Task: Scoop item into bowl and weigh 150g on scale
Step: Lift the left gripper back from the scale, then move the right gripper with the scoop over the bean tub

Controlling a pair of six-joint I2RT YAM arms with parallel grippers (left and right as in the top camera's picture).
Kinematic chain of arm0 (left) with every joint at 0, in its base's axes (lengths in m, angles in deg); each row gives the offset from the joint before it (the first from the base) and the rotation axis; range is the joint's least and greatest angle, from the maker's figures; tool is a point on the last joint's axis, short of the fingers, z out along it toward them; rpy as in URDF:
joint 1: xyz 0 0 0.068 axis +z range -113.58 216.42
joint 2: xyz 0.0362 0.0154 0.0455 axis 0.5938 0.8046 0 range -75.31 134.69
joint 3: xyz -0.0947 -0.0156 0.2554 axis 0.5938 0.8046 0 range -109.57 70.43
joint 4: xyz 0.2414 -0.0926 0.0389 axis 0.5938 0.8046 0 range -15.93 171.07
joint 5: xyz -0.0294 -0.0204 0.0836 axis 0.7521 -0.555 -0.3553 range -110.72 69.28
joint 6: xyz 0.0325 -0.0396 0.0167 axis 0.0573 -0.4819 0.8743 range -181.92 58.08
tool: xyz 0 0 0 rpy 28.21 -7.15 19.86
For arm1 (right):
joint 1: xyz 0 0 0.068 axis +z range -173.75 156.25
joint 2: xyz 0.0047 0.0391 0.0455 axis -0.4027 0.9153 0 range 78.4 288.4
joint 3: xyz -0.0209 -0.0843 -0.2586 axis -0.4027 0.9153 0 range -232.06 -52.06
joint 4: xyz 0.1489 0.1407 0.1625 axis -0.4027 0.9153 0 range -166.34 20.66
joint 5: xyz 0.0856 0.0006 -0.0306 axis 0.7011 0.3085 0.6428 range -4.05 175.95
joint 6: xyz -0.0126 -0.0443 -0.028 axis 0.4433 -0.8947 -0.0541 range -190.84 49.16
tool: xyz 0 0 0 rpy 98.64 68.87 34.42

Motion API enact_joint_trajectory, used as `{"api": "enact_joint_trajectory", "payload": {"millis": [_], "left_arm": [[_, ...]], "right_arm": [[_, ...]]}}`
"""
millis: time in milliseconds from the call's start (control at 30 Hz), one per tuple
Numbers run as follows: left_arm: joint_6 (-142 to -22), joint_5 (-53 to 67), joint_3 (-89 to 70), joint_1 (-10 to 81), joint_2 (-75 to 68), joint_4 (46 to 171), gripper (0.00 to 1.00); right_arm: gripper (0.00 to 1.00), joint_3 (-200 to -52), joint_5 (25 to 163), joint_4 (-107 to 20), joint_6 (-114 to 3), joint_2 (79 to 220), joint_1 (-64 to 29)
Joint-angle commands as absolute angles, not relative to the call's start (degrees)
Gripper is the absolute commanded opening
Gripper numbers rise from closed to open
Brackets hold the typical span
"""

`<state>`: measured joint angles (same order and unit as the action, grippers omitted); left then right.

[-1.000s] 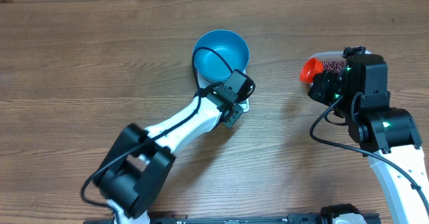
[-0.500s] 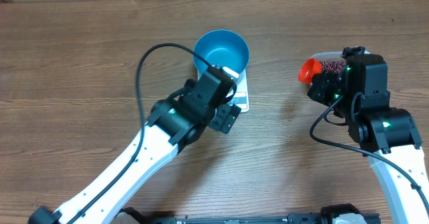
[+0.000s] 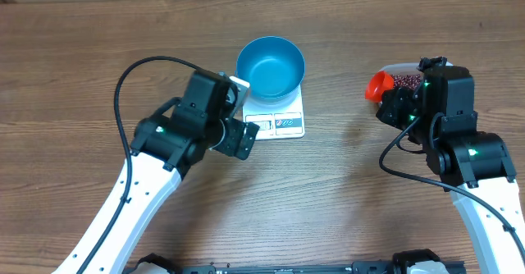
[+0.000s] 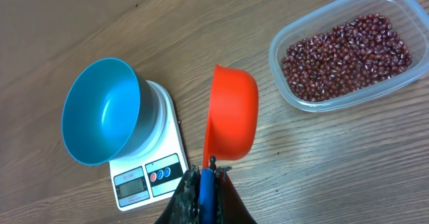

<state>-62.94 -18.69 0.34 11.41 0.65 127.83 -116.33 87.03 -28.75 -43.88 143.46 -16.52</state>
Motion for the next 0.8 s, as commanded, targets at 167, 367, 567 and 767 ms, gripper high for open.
{"api": "enact_joint_trajectory", "payload": {"millis": [167,367,567,767], "left_arm": [[-62.3,-22.3,1.3,9.0,-2.0,129.1,1.0],[-62.1,-24.1,7.3,8.3,-8.9,123.2,1.0],[-62.4,-24.1,9.5,7.9,-9.0,119.6,1.0],[-63.2,-24.4,9.7,5.2,-9.0,116.8,1.0]], "right_arm": [[0.04,-118.1,86.9,-29.1,-43.9,143.5,-16.4],[0.04,-118.1,87.3,-29.1,-43.9,143.5,-16.4],[0.04,-118.1,87.5,-29.1,-43.9,143.5,-16.4],[0.04,-118.1,87.5,-29.1,-43.9,143.5,-16.4]]}}
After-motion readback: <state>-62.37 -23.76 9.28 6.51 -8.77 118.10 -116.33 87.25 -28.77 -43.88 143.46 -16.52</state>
